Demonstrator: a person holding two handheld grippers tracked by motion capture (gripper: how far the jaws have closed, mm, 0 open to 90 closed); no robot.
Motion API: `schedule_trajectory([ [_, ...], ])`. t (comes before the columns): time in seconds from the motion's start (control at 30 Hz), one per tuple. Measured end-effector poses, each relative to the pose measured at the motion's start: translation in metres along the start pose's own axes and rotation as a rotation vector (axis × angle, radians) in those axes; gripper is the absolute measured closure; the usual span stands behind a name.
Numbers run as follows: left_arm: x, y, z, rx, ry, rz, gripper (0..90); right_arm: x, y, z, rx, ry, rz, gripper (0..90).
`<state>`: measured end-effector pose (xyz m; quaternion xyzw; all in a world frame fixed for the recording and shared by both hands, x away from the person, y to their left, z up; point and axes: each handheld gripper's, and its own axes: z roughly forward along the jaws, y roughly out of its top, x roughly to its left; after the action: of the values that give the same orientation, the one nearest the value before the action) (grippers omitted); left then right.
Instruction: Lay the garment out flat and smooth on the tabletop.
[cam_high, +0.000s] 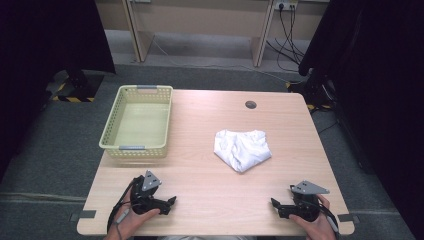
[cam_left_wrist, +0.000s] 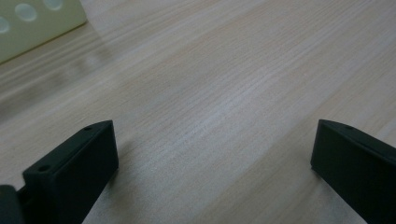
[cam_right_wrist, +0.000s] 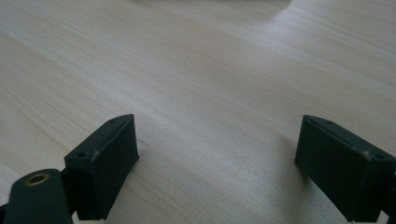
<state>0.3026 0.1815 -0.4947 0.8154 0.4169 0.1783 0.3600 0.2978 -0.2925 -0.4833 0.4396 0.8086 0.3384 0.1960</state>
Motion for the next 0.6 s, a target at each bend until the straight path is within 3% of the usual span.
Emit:
schedule_trajectory([
  [0.6, 0.0001, 0.0001, 0.0001, 0.0, 0.001, -0.001, 0.0, -0.0024, 0.0066, 0.0026, -0.011, 0.025, -0.009, 16.5],
])
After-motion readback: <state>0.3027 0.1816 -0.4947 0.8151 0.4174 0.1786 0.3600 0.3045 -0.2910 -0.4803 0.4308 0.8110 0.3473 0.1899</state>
